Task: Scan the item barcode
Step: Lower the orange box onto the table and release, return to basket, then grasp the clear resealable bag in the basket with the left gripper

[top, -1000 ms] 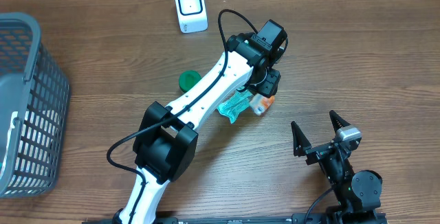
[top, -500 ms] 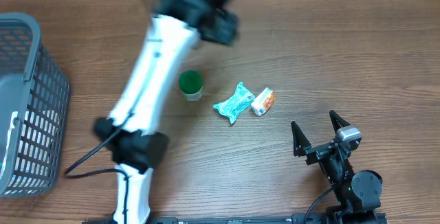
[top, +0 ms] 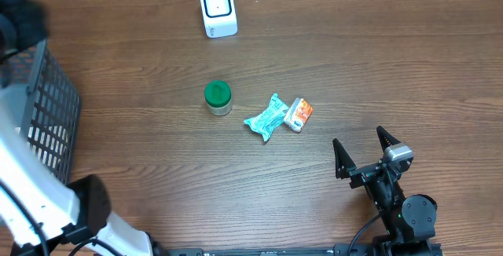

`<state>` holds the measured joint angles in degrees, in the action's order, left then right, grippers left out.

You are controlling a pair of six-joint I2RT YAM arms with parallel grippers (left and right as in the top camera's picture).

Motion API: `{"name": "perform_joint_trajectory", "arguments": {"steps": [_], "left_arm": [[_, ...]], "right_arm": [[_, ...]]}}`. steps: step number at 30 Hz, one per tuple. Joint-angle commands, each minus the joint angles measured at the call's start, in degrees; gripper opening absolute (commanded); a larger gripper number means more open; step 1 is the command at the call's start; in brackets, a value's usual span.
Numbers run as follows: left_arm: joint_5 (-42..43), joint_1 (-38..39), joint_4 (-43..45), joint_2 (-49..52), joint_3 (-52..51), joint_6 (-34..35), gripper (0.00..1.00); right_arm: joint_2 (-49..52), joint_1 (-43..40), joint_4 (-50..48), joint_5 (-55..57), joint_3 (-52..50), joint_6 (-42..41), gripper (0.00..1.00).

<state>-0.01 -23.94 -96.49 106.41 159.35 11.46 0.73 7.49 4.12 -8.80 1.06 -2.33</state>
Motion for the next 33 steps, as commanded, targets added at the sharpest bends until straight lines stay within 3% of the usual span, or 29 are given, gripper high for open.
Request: {"name": "perform_joint_trajectory", "arguments": {"steps": [1,3,9,16,24,28,30,33], "left_arm": [[3.17,-11.37,-0.31,0.87,-3.63,-0.22,0.63],[5.09,-18.78,0.24,1.16,-10.21,1.90,0.65],[6.54,-26.03,4.52,1.16,-23.98,1.36,0.68],[6.47,-26.32,12.20,1.16,-38.40,-3.43,0.69],[7.10,-26.27,23.85,1.16,-55.30,-15.37,0.73],[7.10,-26.27,28.26,1.16,-62.25,-18.71,0.81],[6.84,-26.29,31.50,1.16,-65.42,-18.88,0.98],[5.53,-26.29,35.71,1.16,-69.00,-19.19,1.00]], "right_arm": [[-0.52,-0.28,-0.22,-0.31,-0.59,0.26,1.00],[-0.52,-0.26,-0.22,-0.31,-0.59,0.26,1.00],[-0.52,-0.26,-0.22,-0.31,-0.59,0.26,1.00],[-0.52,-0.28,-0.22,-0.31,-0.59,0.26,1.00],[-0.52,-0.26,-0.22,-0.31,-0.59,0.26,1.00],[-0.52,-0.26,-0.22,-0.31,-0.59,0.26,1.00],[-0.52,-0.26,-0.22,-0.31,-0.59,0.26,1.00],[-0.52,-0.28,-0.22,-0.31,-0.59,0.26,1.00]]}}
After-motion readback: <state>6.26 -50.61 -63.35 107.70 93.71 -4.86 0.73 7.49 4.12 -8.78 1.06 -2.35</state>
